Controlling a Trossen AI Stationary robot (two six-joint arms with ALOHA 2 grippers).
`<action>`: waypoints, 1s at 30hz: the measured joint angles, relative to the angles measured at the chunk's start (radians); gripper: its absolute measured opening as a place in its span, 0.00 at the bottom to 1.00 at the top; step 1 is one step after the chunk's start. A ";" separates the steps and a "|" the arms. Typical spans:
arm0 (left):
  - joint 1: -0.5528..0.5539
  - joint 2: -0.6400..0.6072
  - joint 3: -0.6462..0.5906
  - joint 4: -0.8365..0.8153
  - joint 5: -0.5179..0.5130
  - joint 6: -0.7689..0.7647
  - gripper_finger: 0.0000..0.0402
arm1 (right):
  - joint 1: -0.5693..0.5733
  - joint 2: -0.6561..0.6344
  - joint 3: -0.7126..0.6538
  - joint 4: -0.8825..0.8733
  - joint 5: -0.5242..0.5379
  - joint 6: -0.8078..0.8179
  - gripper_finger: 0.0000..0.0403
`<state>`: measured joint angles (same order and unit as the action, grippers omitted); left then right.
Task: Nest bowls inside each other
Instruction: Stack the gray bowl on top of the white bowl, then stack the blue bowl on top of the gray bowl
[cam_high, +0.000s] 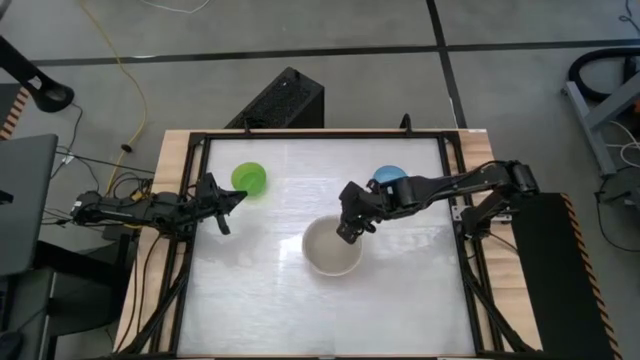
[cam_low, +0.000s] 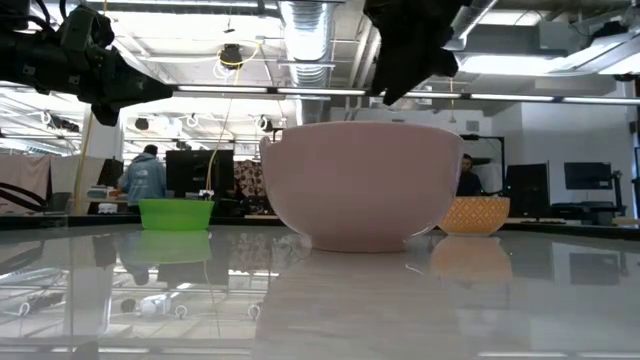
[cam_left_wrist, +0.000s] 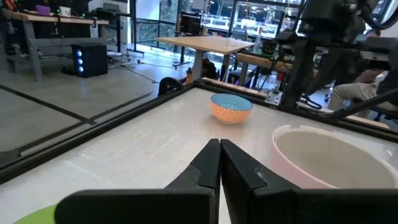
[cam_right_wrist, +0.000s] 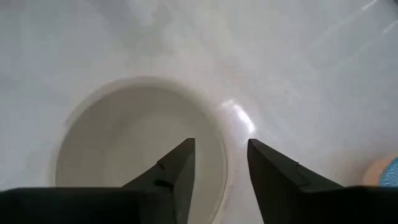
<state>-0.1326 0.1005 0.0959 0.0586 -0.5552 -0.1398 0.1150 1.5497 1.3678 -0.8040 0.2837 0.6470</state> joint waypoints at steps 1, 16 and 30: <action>0.000 0.000 0.000 0.000 0.000 0.000 0.00 | 0.000 0.000 -0.001 -0.005 -0.041 -0.011 0.37; 0.000 0.000 0.000 0.000 0.009 0.000 0.00 | 0.023 0.008 -0.255 0.276 -0.094 0.010 0.02; 0.000 0.000 0.000 0.000 0.008 0.000 0.00 | 0.099 0.009 -0.307 0.621 -0.079 -0.076 0.02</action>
<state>-0.1327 0.1004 0.0959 0.0586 -0.5468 -0.1396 0.2144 1.5585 1.0607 -0.1834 0.2052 0.5709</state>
